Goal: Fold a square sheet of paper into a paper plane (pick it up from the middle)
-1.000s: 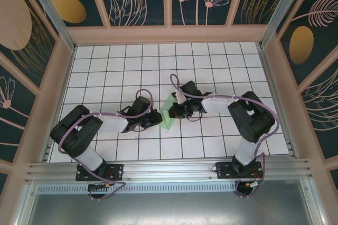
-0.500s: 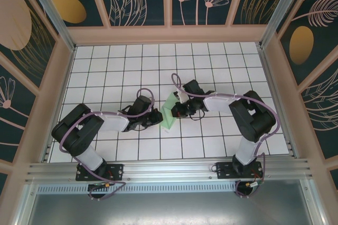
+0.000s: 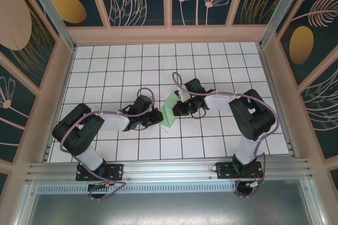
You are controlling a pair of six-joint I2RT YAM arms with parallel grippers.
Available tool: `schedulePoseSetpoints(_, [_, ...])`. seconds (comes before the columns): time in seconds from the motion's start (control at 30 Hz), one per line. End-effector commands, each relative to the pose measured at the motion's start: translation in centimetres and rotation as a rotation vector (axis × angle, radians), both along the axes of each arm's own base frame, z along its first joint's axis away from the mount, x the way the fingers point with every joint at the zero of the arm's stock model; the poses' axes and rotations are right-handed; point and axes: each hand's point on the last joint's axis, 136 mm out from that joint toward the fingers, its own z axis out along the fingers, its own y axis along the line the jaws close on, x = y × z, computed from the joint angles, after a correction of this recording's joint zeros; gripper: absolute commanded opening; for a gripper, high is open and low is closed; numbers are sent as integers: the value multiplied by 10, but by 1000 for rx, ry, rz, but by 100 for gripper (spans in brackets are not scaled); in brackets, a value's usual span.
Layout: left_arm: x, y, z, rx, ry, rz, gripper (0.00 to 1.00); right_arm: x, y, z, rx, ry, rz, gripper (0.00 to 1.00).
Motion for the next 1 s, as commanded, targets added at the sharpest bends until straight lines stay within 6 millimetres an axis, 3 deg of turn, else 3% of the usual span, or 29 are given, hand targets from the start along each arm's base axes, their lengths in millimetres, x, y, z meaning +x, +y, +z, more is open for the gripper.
schedulePoseSetpoints(0.0, [-5, 13, -17, 93, 27, 6, 14, 3, 3, 2, 20, -7, 21, 0])
schedulePoseSetpoints(0.7, [14, -3, 39, -4, -94, 2, 21, -1, -5, -22, -22, 5, 0, 0])
schedulePoseSetpoints(0.97, [16, -29, 56, -120, -99, -70, 21, 2, -3, -16, -5, -10, -3, 0])
